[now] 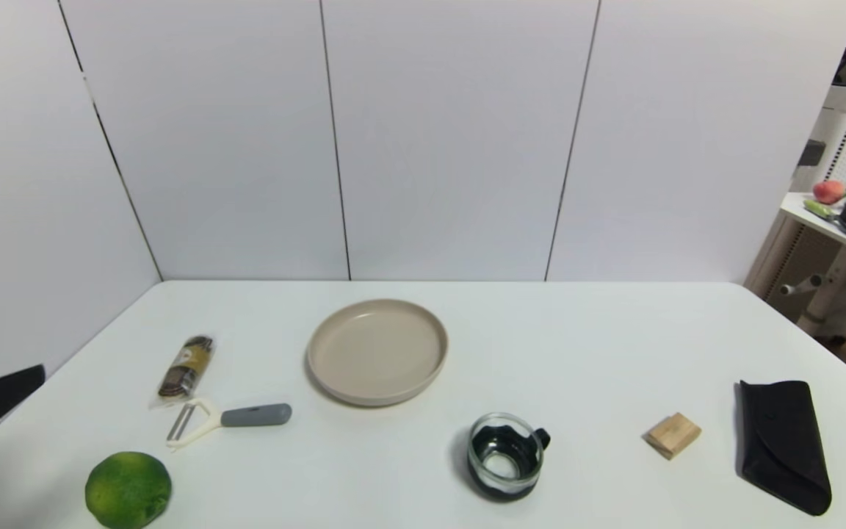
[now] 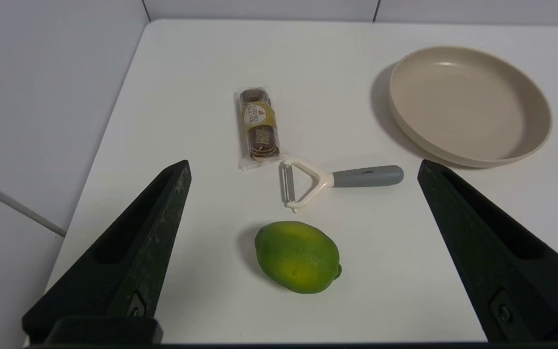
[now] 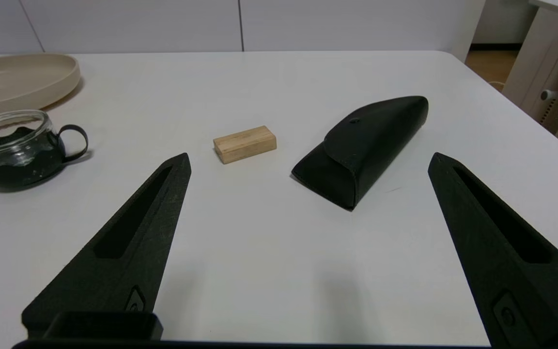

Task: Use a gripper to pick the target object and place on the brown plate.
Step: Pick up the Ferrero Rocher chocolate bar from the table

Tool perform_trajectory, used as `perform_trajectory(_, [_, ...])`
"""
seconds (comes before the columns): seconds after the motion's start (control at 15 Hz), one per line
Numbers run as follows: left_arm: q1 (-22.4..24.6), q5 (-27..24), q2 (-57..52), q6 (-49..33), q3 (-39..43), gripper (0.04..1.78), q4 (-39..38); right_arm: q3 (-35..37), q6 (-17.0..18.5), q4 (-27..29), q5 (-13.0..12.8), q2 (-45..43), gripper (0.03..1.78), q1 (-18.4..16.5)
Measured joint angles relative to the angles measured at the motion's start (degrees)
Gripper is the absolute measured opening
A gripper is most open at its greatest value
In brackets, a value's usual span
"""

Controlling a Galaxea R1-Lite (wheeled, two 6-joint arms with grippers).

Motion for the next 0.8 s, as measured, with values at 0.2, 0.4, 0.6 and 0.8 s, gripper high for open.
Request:
perform_trajectory(0.2, [0.0,0.13,17.07,0.66,-13.79,1.69,9.16,0.0,0.0,-0.02,0.0,0.0,1.69,0.0])
perform_trajectory(0.4, [0.02,1.37,32.8,0.9,-23.36,1.69,13.95,0.0,-0.02,0.0,0.0,0.0,1.69,0.0])
perform_trajectory(0.6, [0.49,3.0,45.42,0.9,-30.66,1.69,16.16,0.0,0.0,0.02,0.0,0.0,1.69,0.0])
perform_trajectory(0.8, [1.12,3.39,55.71,0.99,-39.47,1.69,22.2,0.0,-0.02,0.0,0.02,0.0,1.69,0.0])
